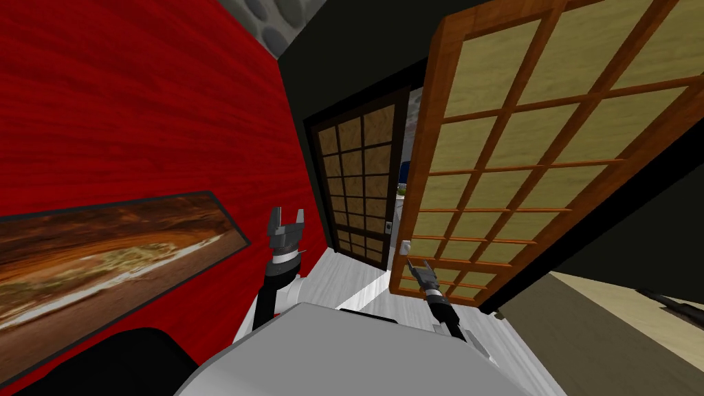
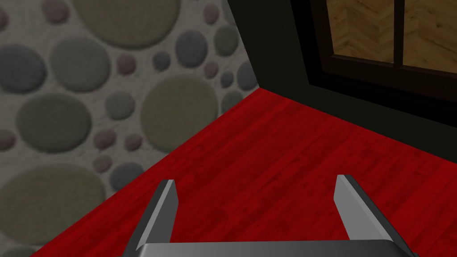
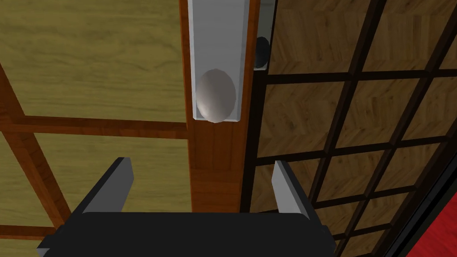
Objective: Pull the door open
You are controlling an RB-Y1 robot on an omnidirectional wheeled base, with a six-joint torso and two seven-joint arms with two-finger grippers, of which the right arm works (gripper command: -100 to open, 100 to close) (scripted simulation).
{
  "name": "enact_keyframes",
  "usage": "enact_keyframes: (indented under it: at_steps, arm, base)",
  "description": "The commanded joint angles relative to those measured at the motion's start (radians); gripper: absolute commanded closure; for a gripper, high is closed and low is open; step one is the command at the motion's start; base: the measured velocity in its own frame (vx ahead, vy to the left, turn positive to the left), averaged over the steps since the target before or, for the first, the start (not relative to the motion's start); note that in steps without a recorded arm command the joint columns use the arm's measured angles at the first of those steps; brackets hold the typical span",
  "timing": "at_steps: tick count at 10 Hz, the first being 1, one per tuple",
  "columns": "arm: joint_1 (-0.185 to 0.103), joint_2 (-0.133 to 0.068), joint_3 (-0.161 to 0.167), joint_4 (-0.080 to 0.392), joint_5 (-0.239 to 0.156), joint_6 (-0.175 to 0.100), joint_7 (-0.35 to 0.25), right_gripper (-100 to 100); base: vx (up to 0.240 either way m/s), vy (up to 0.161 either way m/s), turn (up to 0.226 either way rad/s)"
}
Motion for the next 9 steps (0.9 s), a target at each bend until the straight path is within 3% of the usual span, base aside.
enact_keyframes:
  at_steps: [1,4,7,8,9]
  arm:
    - [-0.001,-0.015,-0.012,0.010,-0.007,-0.007,-0.008,-100]
    - [0.006,-0.044,-0.036,0.021,-0.021,-0.019,-0.027,-100]
    - [0.010,-0.041,-0.033,0.011,-0.020,-0.015,-0.030,-100]
    - [0.010,-0.041,-0.033,0.011,-0.020,-0.015,-0.030,100]
    - [0.010,-0.041,-0.033,0.011,-0.020,-0.015,-0.030,100]
  base:
    - [0.180,0.050,0.084]
    - [0.216,0.031,0.115]
    - [0.067,0.004,0.009]
    - [0.000,0.000,0.000]
    - [-0.003,-0.008,-0.002]
